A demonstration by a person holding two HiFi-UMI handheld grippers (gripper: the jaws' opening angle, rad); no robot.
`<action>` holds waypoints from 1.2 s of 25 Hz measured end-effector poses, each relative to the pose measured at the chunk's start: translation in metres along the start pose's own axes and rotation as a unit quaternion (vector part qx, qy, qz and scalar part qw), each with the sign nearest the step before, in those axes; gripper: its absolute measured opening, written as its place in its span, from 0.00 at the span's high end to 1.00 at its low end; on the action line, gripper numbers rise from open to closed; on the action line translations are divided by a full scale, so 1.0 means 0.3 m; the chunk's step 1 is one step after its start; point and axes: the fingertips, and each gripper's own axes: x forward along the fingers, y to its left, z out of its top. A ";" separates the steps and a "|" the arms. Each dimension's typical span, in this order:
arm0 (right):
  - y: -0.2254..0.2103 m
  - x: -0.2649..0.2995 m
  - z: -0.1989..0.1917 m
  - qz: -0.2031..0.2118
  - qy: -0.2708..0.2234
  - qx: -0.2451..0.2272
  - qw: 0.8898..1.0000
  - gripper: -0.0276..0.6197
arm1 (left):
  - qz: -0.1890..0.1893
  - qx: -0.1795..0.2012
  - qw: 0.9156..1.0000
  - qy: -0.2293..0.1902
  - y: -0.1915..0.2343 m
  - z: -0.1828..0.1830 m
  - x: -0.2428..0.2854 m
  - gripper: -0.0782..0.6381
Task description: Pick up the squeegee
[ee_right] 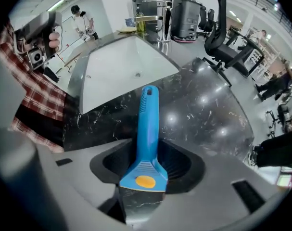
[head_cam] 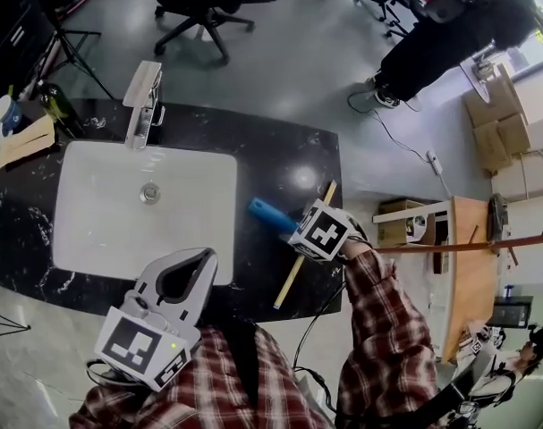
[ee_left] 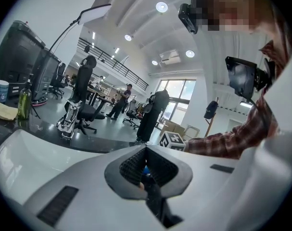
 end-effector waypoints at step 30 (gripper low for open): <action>0.020 0.008 -0.055 -0.036 0.070 -0.005 0.997 0.74 | 0.002 0.015 1.000 -0.017 -0.034 0.032 -0.027 0.88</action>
